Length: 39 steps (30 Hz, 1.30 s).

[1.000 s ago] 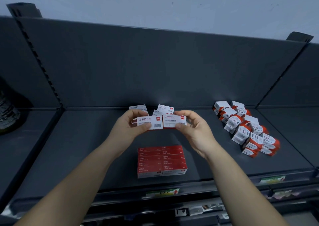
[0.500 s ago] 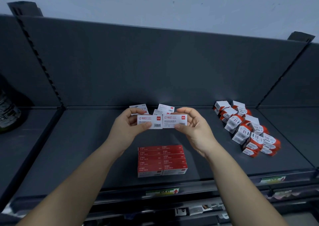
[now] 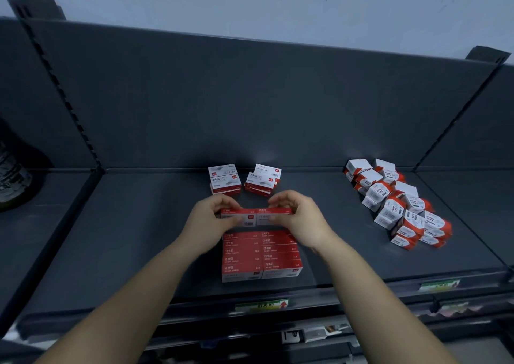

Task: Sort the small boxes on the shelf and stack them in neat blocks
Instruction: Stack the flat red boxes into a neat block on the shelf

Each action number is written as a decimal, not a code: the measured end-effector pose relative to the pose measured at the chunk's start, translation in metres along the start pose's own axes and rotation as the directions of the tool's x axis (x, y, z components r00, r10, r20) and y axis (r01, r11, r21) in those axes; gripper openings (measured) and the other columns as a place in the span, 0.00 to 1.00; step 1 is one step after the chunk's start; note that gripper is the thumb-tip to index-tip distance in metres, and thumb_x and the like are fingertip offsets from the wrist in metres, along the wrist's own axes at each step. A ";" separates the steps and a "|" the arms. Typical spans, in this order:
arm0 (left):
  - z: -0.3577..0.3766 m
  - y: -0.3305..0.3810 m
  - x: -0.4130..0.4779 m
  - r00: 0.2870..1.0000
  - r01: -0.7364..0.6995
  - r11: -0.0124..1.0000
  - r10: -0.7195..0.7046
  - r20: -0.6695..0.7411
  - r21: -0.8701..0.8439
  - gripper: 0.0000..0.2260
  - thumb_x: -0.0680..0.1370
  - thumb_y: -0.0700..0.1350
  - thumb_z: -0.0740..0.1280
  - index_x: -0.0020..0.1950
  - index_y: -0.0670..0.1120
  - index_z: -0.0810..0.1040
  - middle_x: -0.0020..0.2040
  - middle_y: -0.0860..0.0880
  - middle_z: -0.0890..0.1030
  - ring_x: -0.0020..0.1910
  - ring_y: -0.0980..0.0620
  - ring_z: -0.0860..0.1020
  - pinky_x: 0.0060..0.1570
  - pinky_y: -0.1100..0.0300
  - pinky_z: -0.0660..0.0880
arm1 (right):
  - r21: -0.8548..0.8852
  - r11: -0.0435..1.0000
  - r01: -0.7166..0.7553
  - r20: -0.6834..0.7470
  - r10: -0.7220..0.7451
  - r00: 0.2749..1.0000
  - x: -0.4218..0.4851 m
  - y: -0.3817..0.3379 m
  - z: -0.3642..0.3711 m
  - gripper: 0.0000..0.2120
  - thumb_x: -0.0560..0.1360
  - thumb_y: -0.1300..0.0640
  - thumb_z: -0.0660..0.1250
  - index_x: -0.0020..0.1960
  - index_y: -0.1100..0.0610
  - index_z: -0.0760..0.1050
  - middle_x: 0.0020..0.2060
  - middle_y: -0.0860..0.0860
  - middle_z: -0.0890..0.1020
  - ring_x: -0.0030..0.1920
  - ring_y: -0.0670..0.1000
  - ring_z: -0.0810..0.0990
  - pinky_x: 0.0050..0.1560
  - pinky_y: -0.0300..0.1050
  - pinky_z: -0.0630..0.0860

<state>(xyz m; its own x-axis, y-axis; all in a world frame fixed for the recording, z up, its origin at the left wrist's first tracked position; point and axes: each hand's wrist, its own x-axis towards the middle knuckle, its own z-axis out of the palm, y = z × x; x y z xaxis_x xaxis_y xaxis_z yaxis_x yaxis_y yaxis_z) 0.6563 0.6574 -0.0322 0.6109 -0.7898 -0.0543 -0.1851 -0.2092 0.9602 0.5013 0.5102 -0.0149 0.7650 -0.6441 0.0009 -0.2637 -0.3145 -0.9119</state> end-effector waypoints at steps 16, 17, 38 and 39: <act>0.006 -0.031 -0.010 0.991 -0.026 1.000 0.027 0.132 -0.011 0.06 0.79 0.49 0.66 0.55 0.57 0.79 0.53 0.55 0.81 0.50 0.56 0.81 0.45 0.61 0.78 | 0.107 0.986 -0.128 0.155 0.110 0.982 -0.018 0.031 0.000 0.12 0.75 0.54 0.73 0.57 0.48 0.79 0.50 0.48 0.84 0.47 0.47 0.85 0.44 0.39 0.80; 0.006 -0.033 -0.011 0.988 -0.029 0.999 0.032 0.148 -0.021 0.07 0.78 0.50 0.68 0.55 0.57 0.79 0.54 0.55 0.81 0.51 0.56 0.81 0.45 0.60 0.79 | 0.143 0.981 -0.132 0.160 0.108 0.981 -0.021 0.033 -0.002 0.13 0.74 0.54 0.73 0.58 0.48 0.79 0.51 0.49 0.84 0.48 0.49 0.85 0.46 0.42 0.81; 0.006 -0.033 -0.014 0.988 -0.036 0.996 0.047 0.147 -0.076 0.05 0.76 0.46 0.71 0.51 0.52 0.82 0.50 0.52 0.83 0.48 0.56 0.82 0.41 0.63 0.79 | 0.210 0.968 -0.136 0.134 0.110 0.985 -0.025 0.040 0.000 0.12 0.69 0.51 0.77 0.52 0.46 0.83 0.49 0.51 0.85 0.48 0.53 0.85 0.48 0.49 0.81; 0.006 -0.033 -0.014 0.987 -0.039 0.996 0.051 0.150 -0.078 0.05 0.76 0.46 0.71 0.51 0.52 0.82 0.50 0.52 0.83 0.48 0.56 0.82 0.42 0.62 0.79 | 0.205 0.969 -0.135 0.131 0.109 0.985 -0.025 0.039 -0.001 0.11 0.70 0.52 0.77 0.52 0.46 0.83 0.49 0.51 0.85 0.47 0.53 0.85 0.48 0.48 0.81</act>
<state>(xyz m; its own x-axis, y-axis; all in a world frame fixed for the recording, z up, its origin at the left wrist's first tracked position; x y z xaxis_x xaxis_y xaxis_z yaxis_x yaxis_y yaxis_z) 0.6488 0.6719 -0.0650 0.4783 -0.8770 -0.0463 -0.1484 -0.1326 0.9800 0.4716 0.5133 -0.0506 0.8017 -0.5779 -0.1525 -0.2382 -0.0750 -0.9683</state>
